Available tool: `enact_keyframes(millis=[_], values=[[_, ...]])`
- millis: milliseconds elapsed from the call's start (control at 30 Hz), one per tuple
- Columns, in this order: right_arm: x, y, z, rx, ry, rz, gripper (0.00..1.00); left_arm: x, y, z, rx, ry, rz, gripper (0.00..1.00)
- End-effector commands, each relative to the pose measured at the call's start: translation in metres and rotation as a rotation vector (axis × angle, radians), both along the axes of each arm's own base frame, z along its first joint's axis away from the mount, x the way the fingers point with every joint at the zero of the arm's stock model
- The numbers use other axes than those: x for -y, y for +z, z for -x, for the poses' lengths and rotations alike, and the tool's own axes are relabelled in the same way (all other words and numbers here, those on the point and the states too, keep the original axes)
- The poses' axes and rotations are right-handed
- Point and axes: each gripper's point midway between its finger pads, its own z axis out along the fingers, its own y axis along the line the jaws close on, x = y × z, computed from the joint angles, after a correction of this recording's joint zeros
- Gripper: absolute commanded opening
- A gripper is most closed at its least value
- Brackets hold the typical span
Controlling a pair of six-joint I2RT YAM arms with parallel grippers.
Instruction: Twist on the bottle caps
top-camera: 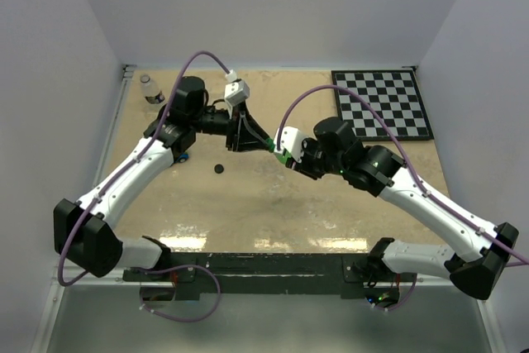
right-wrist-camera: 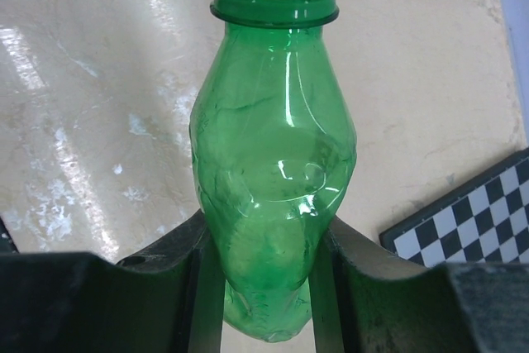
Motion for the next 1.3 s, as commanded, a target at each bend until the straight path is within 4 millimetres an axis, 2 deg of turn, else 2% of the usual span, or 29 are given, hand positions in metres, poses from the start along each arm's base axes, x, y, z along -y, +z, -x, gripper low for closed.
enact_keyframes(millis=[0,133,400,567,700,833,1100,1267], values=[[-0.039,0.064,-0.002,0.097,0.082,-0.266,0.0,0.007,0.007,0.031,0.114,-0.11,0.045,0.0],[-0.043,0.064,0.008,0.064,0.131,-0.275,0.0,0.005,0.008,0.034,0.202,-0.143,0.054,0.0],[-0.048,0.072,0.02,0.037,0.172,-0.326,0.0,0.006,0.01,0.041,0.26,-0.199,0.091,0.0],[-0.049,0.077,0.022,0.029,0.169,-0.351,0.0,0.006,0.016,0.038,0.301,-0.154,0.128,0.0],[-0.047,0.08,0.015,0.044,0.126,-0.355,0.0,0.006,0.024,0.029,0.242,-0.049,0.149,0.0],[-0.038,0.08,0.002,0.093,0.055,-0.333,0.0,0.007,0.023,0.021,0.152,0.025,0.144,0.0],[-0.034,0.094,-0.007,0.18,0.033,-0.356,0.0,0.009,0.014,0.012,0.036,0.104,0.123,0.0],[-0.034,0.096,-0.009,0.193,0.023,-0.361,0.0,0.007,0.021,0.012,0.002,0.152,0.198,0.0]])
